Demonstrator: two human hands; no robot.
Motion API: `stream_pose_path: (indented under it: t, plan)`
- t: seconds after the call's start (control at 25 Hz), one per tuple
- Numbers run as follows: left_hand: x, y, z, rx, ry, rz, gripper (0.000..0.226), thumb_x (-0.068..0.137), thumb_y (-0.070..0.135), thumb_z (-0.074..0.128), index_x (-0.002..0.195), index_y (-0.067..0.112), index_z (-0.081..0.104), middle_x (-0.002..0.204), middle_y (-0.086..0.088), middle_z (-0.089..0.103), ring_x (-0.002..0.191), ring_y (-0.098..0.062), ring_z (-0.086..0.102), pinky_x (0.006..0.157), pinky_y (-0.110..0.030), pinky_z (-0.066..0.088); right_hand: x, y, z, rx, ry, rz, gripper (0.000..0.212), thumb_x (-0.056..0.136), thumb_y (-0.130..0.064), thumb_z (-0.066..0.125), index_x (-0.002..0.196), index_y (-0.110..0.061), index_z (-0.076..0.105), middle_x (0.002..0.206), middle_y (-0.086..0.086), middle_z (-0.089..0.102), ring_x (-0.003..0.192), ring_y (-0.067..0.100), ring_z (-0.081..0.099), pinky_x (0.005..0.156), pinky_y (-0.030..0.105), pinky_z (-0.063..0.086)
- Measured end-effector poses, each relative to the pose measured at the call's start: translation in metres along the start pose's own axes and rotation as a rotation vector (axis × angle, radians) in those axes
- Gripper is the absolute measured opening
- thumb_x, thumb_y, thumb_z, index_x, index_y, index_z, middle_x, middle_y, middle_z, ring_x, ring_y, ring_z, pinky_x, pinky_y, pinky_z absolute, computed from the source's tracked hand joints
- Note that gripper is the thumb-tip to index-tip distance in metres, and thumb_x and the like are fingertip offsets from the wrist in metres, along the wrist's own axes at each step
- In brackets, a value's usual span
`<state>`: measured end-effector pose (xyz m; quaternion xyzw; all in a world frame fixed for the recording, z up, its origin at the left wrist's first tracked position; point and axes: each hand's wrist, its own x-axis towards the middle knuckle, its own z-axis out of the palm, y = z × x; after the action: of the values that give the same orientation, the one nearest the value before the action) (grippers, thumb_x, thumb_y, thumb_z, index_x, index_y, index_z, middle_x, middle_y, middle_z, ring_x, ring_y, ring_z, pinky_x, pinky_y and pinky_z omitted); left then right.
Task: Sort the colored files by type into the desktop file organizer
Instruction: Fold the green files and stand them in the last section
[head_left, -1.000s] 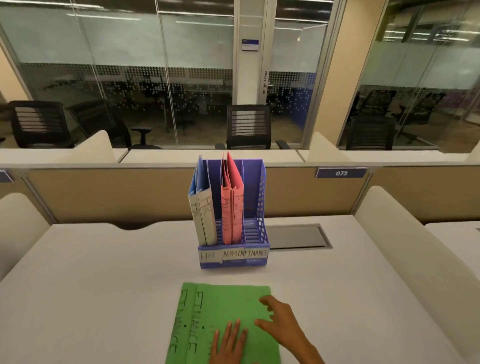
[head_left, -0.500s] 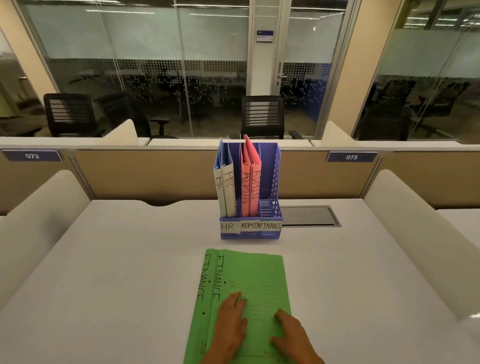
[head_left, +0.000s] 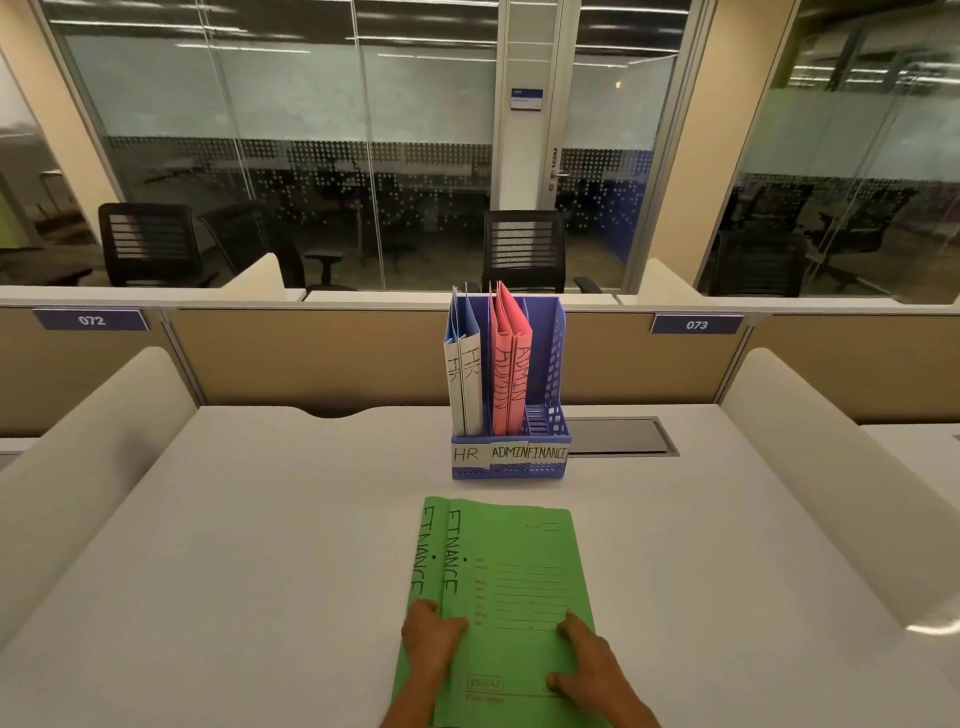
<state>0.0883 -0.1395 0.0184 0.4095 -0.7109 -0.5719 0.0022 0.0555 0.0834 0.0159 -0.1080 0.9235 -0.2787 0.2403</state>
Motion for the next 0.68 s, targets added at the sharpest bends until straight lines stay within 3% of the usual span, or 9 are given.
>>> stream_pose_path:
  t: [0.12,0.24,0.44,0.56,0.68]
  plan:
    - [0.0,0.006,-0.007,-0.264,-0.141,-0.1,0.026,0.07,-0.005,0.08,0.091,0.004,0.069,0.09,-0.012,0.075,0.08,-0.03,0.073,0.076,-0.044,0.062,-0.005,-0.003,0.001,0.121,-0.002,0.014,0.076,0.072,-0.036,0.077,0.136,-0.016,0.042,0.149,0.004,0.04,0.128,0.018,0.046,0.111,0.028,0.037]
    - [-0.007,0.012,-0.009,-0.458,-0.27,-0.17,0.042,0.066,-0.01,0.082,0.103,-0.005,0.063,0.095,-0.025,0.074,0.084,-0.042,0.073,0.078,-0.059,0.059,-0.008,-0.008,0.002,0.211,0.027,0.038,0.076,0.076,-0.042,0.076,0.138,-0.015,0.041,0.143,0.005,0.048,0.124,0.016,0.05,0.111,0.031,0.037]
    - [-0.026,0.022,0.007,-0.585,-0.335,-0.127,0.05,0.061,-0.01,0.084,0.101,-0.006,0.055,0.092,-0.027,0.074,0.082,-0.045,0.073,0.068,-0.051,0.06,-0.009,-0.029,0.0,0.277,0.122,0.007,0.076,0.081,-0.056,0.065,0.139,-0.015,0.036,0.144,0.004,0.046,0.129,0.018,0.046,0.109,0.032,0.037]
    - [-0.036,0.03,0.023,-0.641,-0.296,-0.089,0.042,0.06,-0.01,0.083,0.092,-0.004,0.057,0.092,-0.029,0.073,0.081,-0.046,0.072,0.073,-0.058,0.059,-0.009,-0.049,-0.013,0.365,0.24,-0.058,0.084,0.076,-0.072,0.055,0.137,-0.017,0.037,0.141,0.002,0.048,0.127,0.015,0.047,0.108,0.031,0.039]
    - [-0.046,0.04,0.039,-0.686,-0.28,-0.051,0.036,0.061,-0.005,0.084,0.089,-0.002,0.062,0.09,-0.023,0.075,0.087,-0.041,0.071,0.081,-0.058,0.058,-0.01,-0.068,-0.03,0.404,0.326,-0.059,0.099,0.073,-0.077,0.053,0.147,-0.017,0.024,0.152,0.003,0.034,0.139,0.019,0.034,0.115,0.038,0.032]
